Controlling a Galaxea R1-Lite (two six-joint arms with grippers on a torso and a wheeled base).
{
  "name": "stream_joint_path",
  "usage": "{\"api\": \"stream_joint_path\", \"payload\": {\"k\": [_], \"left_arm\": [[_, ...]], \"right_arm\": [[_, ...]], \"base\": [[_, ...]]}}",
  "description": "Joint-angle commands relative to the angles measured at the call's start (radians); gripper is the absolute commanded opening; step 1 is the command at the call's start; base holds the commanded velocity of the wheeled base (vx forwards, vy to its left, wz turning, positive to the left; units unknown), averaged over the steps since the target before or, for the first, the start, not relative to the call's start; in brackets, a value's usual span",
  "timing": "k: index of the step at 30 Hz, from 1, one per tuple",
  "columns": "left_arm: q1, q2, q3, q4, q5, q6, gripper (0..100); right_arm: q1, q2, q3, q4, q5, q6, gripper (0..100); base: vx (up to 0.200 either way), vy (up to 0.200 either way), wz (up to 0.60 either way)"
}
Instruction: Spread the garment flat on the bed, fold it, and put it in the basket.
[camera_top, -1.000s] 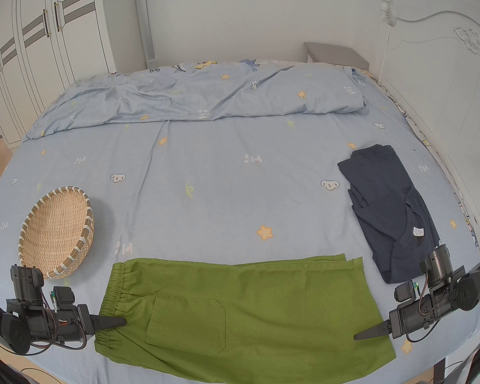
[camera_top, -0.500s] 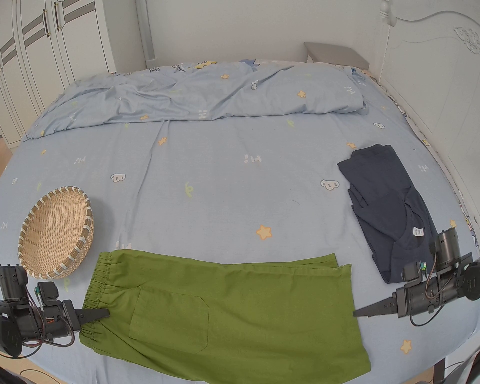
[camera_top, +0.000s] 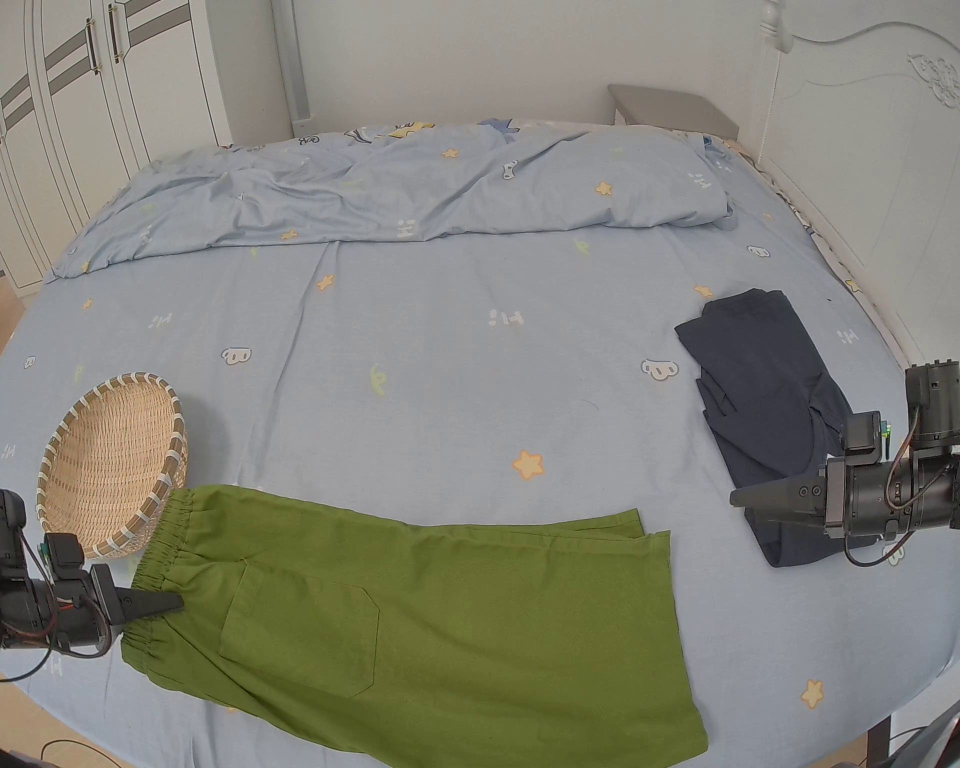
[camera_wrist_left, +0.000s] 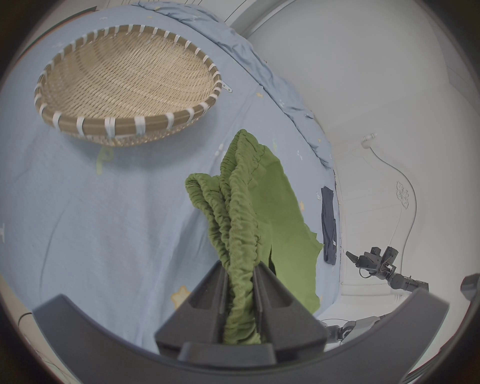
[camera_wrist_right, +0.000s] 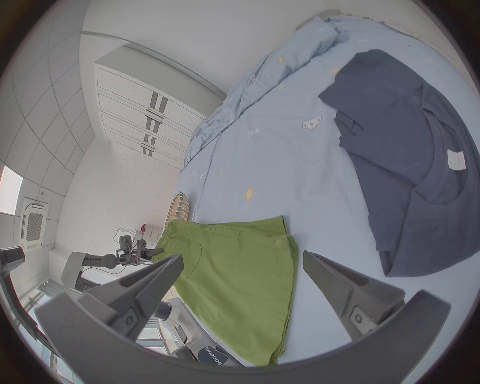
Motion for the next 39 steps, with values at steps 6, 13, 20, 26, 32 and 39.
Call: {"api": "stream_joint_path", "payload": {"k": [6, 13, 20, 26, 32, 39], "left_arm": [[-0.17, -0.138, -0.345, 0.384, 0.044, 0.096, 0], [-0.417, -0.184, -0.371, 0.398, 0.171, 0.107, 0], [-0.615, -0.19, -0.426, 0.398, 0.245, 0.104, 0], [-0.831, -0.174, -0.51, 0.4, 0.344, 0.09, 0], [-1.03, -0.063, -0.556, 0.357, 0.475, 0.047, 0], [-1.17, 0.064, -0.572, 0.208, 0.584, -0.026, 0]], "right_arm": [[-0.064, -0.069, -0.051, 0.02, -0.013, 0.004, 100], [-0.092, -0.105, -0.09, 0.101, -0.013, 0.0, 100], [-0.082, -0.106, -0.089, 0.101, -0.013, 0.0, 100], [-0.081, -0.105, -0.084, 0.101, -0.013, 0.001, 100], [-0.081, -0.1, -0.083, 0.101, -0.013, 0.001, 100], [-0.082, -0.095, -0.078, 0.101, -0.013, -0.004, 100]], "base": [[0.0, 0.0, 0.0], [0.0, 0.0, 0.0], [0.0, 0.0, 0.0], [0.0, 0.0, 0.0], [0.0, 0.0, 0.0], [0.0, 0.0, 0.0]]}}
